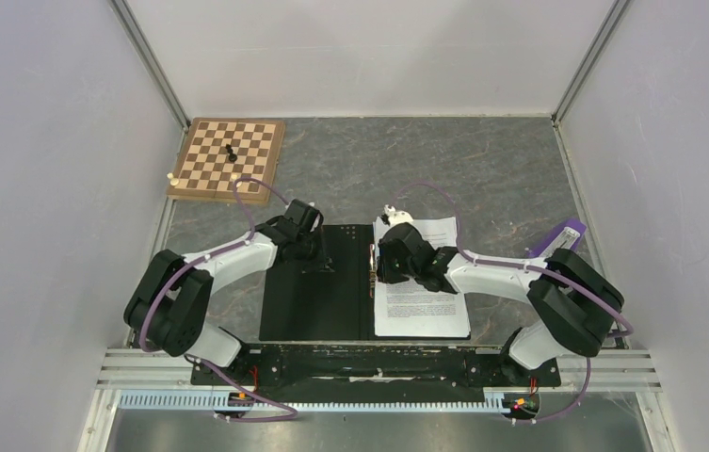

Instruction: Put the files into the folder

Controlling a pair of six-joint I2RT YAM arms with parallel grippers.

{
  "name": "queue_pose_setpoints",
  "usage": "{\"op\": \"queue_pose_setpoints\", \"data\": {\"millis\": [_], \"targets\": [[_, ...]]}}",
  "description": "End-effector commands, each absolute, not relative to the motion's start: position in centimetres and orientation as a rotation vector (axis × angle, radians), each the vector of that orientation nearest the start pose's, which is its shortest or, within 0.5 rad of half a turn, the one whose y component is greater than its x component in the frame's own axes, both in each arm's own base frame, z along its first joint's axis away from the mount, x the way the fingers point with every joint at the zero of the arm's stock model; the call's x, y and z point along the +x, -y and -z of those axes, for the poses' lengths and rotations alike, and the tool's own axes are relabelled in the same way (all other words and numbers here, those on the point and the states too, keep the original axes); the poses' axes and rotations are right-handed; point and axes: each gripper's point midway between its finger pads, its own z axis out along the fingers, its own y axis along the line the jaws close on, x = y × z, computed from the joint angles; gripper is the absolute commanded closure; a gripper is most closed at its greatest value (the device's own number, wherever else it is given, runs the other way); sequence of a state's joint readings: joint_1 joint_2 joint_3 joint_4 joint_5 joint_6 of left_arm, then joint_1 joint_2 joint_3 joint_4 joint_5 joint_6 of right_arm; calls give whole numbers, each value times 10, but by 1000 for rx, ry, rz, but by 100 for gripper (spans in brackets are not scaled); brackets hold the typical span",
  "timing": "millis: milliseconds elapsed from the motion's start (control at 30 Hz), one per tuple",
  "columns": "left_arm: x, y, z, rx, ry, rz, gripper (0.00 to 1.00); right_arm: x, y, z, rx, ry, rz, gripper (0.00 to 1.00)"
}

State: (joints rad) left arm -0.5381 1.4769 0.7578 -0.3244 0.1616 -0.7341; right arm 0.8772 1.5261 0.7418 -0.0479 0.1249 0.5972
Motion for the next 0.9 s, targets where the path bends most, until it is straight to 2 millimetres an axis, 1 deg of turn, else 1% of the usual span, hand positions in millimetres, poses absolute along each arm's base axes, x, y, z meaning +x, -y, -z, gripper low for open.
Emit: {"op": "queue_pose_setpoints", "data": {"millis": [0,233,533,700,867], "targets": [[252,217,-40,-257,-2708,665,98,216,-272,-23,-299,-2508,-504,84],[256,220,-43,-267,-2701,675,98,211,-266,-18,-287,-2516,-500,85],[261,230,-53,-247,-2686,730,98,213,-264,-2,-295,-2539,-457,85],[262,231,-57,-244,-2676,740,98,231,-246,7,-290,-2547,-322,85],[262,238,-63,-219,-2667,767,98,252,-217,14,-269,-2558,-214,85]]}}
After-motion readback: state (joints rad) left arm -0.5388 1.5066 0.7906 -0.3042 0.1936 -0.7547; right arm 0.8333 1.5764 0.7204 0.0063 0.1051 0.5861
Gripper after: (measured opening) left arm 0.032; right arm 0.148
